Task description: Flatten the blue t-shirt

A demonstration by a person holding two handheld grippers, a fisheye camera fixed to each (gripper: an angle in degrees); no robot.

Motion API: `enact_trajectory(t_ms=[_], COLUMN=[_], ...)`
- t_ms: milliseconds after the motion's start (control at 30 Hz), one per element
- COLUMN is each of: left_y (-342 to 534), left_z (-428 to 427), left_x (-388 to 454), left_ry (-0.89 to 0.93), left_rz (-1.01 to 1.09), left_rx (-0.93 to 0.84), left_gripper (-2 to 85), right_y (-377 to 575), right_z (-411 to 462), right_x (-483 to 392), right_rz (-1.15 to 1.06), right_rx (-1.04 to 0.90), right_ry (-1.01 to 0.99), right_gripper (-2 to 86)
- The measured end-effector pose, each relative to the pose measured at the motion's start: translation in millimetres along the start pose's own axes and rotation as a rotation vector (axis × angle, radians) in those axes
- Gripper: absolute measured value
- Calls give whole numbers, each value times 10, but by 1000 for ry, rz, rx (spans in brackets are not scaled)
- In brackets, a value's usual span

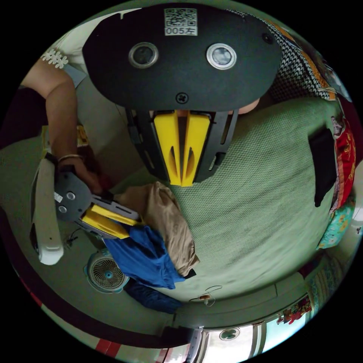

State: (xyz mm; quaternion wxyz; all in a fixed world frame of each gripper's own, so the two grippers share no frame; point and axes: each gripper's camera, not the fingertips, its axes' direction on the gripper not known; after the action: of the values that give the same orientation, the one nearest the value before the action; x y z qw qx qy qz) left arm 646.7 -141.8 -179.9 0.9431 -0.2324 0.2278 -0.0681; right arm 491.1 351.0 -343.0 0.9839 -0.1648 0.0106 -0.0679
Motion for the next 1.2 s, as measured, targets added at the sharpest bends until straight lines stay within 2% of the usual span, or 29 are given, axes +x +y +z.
enact_trajectory(t_ms=[167, 467, 533, 800, 967, 1200], left_y=[-79, -220, -243, -398, -473, -192], left_z=[96, 248, 246, 352, 589, 655], left_x=[-215, -737, -905, -1616, -2127, -3289], left_ry=[-48, 40, 32, 114, 68, 88], left_rz=[35, 82, 106, 128, 118, 53], left_rx=[11, 36, 61, 119, 95, 126], left_gripper=[-7, -6, -6, -6, -6, -6], right_y=[-152, -449, -520, -1059, -1550, -2198], right_z=[-3, 319, 404, 723, 1021, 1528], right_x=[482, 967, 945, 465, -132, -1076], right_rz=[129, 306, 318, 234, 176, 130], right_rx=[49, 98, 103, 56, 21, -23], right_ry=[-225, -551, -568, -590, -588, -655], right_gripper=[16, 6, 4, 3, 3, 3])
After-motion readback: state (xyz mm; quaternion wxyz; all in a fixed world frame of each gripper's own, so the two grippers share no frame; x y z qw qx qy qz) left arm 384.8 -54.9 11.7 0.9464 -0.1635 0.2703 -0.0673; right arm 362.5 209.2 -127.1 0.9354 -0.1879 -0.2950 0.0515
